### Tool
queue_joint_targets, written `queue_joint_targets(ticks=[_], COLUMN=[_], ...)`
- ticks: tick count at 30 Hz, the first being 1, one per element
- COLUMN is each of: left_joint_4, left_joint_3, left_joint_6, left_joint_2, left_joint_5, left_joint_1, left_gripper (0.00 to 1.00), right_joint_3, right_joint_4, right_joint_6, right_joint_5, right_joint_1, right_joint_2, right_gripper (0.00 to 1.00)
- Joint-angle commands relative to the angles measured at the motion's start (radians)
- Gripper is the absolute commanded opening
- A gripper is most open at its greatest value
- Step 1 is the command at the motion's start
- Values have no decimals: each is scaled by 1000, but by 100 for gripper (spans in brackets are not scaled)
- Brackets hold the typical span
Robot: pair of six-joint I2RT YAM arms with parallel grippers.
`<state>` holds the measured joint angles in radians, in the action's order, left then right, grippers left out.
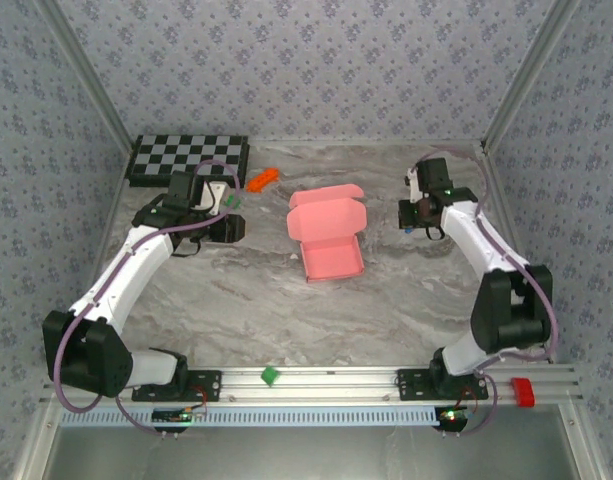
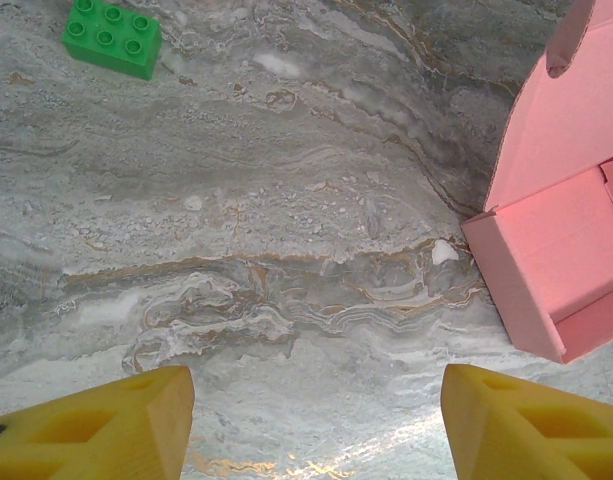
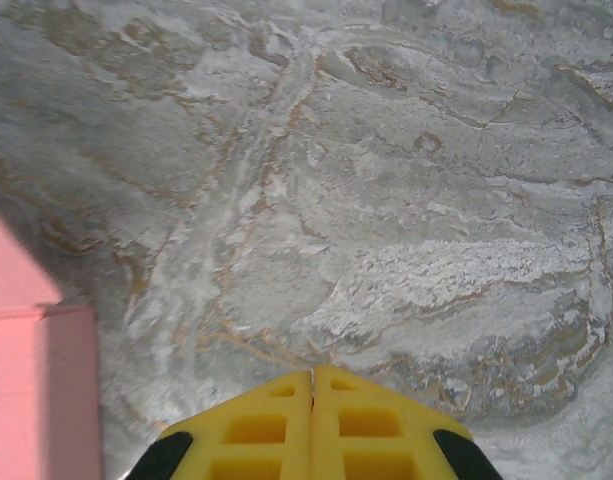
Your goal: Fold the paper box
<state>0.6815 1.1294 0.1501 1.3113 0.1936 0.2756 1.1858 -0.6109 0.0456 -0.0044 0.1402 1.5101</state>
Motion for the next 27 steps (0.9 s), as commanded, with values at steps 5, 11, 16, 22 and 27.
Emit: queue_joint_targets(ticks=[5, 11, 16, 22, 27], left_joint_4=[21, 18, 17, 11, 11], left_joint_3=[38, 38, 38, 37, 35], left_joint_6=[-14, -12, -9, -4, -4], left_joint_2=[-26, -26, -29, -29, -28], left_joint_5=[3, 8, 9, 12, 11], left_joint_1=[-4, -4, -4, -4, -4], left_gripper=[66, 66, 66, 66, 66], right_joint_3=[-77, -111, -119, -104, -81], right_joint_4=[-35, -5, 37, 82, 117], right_joint_6=[19, 17, 31, 59, 79], right_joint_5=[-85, -73, -84, -90, -95], right_joint_1=[100, 227, 299, 365, 394], right_joint_2=[-109, -128, -111, -25, 62], right_gripper=[0, 0, 0, 0, 0])
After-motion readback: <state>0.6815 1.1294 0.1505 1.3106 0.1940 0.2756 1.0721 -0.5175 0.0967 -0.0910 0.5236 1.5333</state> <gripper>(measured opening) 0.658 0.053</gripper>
